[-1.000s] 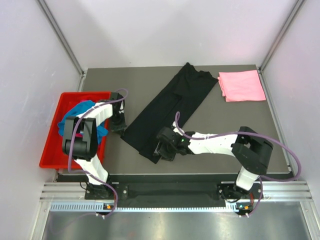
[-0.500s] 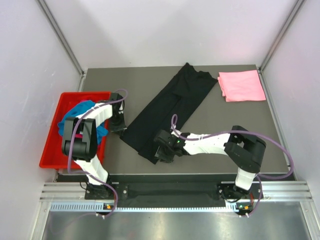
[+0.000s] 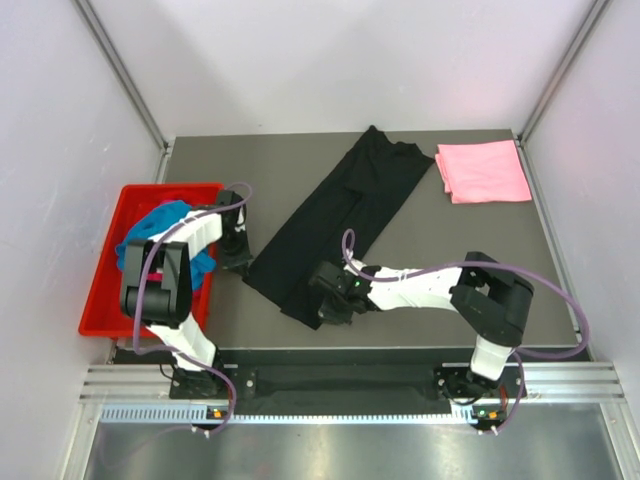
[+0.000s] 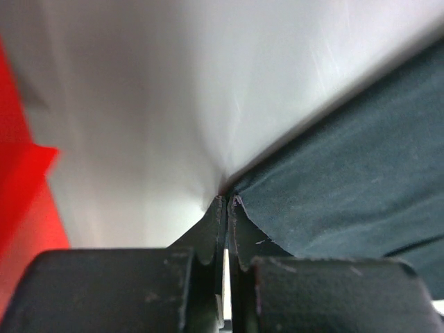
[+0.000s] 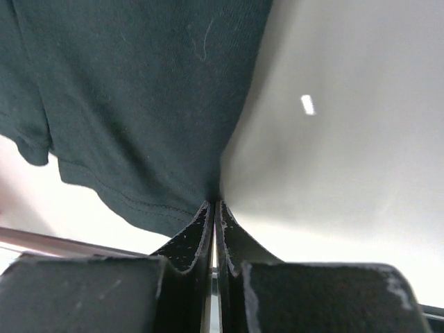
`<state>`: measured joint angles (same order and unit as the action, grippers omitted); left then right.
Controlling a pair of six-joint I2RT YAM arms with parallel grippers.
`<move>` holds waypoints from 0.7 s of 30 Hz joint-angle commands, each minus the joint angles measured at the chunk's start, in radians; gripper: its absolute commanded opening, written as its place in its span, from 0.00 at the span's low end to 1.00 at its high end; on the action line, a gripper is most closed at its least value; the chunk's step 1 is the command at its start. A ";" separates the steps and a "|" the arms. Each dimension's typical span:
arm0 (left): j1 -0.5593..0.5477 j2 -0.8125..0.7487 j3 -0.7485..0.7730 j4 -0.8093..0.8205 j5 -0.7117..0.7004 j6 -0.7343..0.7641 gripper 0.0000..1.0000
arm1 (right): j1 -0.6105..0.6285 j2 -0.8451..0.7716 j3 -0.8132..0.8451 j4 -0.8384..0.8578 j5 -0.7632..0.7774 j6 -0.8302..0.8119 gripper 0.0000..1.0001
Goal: Fold and stack the t-shirts
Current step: Fold the tshirt
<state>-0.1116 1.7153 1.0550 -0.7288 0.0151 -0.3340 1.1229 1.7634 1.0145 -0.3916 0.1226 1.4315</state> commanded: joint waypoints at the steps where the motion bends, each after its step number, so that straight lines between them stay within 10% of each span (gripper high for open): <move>1: 0.000 -0.059 -0.047 -0.052 0.086 -0.028 0.00 | 0.009 -0.073 -0.008 -0.062 0.063 -0.060 0.00; 7: -0.011 -0.114 -0.139 -0.047 0.322 -0.040 0.07 | 0.012 -0.203 -0.134 -0.082 0.087 -0.097 0.00; 9: -0.016 -0.150 -0.182 -0.060 0.408 -0.045 0.29 | 0.011 -0.252 -0.162 -0.105 0.098 -0.105 0.00; 21: -0.158 -0.382 -0.082 -0.132 0.356 -0.057 0.47 | 0.018 -0.453 -0.346 -0.167 0.111 -0.216 0.00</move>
<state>-0.2134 1.3483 0.9604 -0.8413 0.3523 -0.3923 1.1240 1.3483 0.6727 -0.5251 0.2062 1.2766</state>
